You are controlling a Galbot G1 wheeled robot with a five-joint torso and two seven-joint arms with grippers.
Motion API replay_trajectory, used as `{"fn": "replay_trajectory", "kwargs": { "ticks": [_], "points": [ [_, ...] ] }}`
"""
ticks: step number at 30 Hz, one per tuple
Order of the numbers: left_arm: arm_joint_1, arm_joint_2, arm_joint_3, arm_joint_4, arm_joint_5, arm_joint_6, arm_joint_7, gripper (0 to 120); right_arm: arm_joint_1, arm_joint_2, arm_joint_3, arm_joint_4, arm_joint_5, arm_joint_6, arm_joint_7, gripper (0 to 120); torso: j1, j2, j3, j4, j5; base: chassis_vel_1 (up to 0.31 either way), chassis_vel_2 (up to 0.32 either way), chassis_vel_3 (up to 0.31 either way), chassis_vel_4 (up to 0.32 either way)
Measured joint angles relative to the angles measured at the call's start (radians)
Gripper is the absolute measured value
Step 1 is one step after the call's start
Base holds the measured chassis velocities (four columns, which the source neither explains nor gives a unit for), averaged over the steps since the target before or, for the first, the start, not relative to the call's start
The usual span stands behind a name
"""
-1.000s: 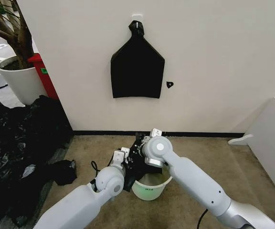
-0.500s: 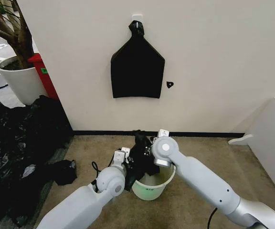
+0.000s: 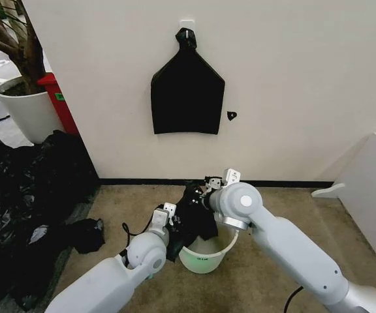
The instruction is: Place the garbage bag over the trash bin.
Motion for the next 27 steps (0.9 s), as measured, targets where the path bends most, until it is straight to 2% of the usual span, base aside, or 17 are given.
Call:
{"fn": "replay_trajectory", "kwargs": {
  "ticks": [2, 3, 8, 9, 10, 12, 14, 16, 20, 27],
  "points": [
    [0.003, 0.001, -0.001, 0.001, 0.005, -0.005, 0.003, 19, -0.005, -0.003, 0.0, -0.003, -0.002, -0.003, 0.0, 32, 0.0, 0.0, 0.0, 0.0, 0.0001, 0.0, 0.0, 0.0, 0.0],
    [0.003, 0.001, -0.001, 0.001, 0.005, -0.005, 0.003, 19, -0.005, -0.003, 0.0, -0.003, -0.002, -0.003, 0.0, 32, 0.0, 0.0, 0.0, 0.0, 0.0001, 0.0, 0.0, 0.0, 0.0],
    [0.006, 0.003, -0.001, -0.016, -0.011, -0.02, 0.007, 38, -0.006, -0.011, 0.006, -0.004, -0.002, -0.005, 0.0, 49, 0.0, 0.0, 0.0, -0.0001, 0.0, 0.0, 0.0, 0.0, 0.0],
    [0.007, 0.008, -0.001, -0.025, -0.021, -0.022, 0.008, 43, -0.008, -0.013, 0.008, -0.004, -0.002, -0.005, 0.0, 55, 0.0, 0.0, 0.0, -0.0001, 0.0, 0.0, 0.0, 0.0, 0.0],
    [0.013, 0.022, -0.011, -0.045, -0.038, -0.027, 0.016, 57, -0.013, -0.015, 0.013, -0.003, -0.003, -0.006, 0.0, 69, 0.0, 0.0, 0.0, -0.0001, 0.0, 0.0, 0.0, 0.0, 0.0],
    [0.022, 0.036, -0.023, -0.06, -0.043, -0.036, 0.034, 66, -0.016, -0.015, 0.018, -0.002, -0.004, -0.006, 0.0, 77, 0.0, 0.0, 0.0, 0.0, 0.0001, 0.0, 0.0, 0.0, 0.0],
    [0.024, 0.04, -0.026, -0.065, -0.045, -0.038, 0.039, 68, -0.017, -0.015, 0.02, -0.002, -0.004, -0.006, 0.0, 79, 0.0, 0.0, 0.0, 0.0, 0.0, 0.0, 0.0, 0.0, 0.0],
    [0.035, 0.055, -0.041, -0.085, -0.048, -0.049, 0.054, 77, -0.021, -0.019, 0.025, 0.002, -0.004, -0.007, 0.0, 86, 0.0, 0.0, 0.0, -0.0001, 0.0001, 0.0, 0.0, 0.0, 0.0],
    [0.057, 0.079, -0.065, -0.119, -0.049, -0.064, 0.078, 94, -0.024, -0.027, 0.031, 0.007, -0.004, -0.008, 0.0, 88, 0.0, 0.0, 0.0, -0.0001, 0.0, 0.0, 0.0, 0.0, 0.0],
    [0.114, 0.134, -0.109, -0.172, -0.06, -0.079, 0.095, 100, -0.024, -0.029, 0.04, 0.016, -0.006, -0.008, -0.002, 88, 0.0, 0.0, 0.0, 0.0, 0.0, 0.0, 0.0, 0.0, 0.0]
  ]
}}
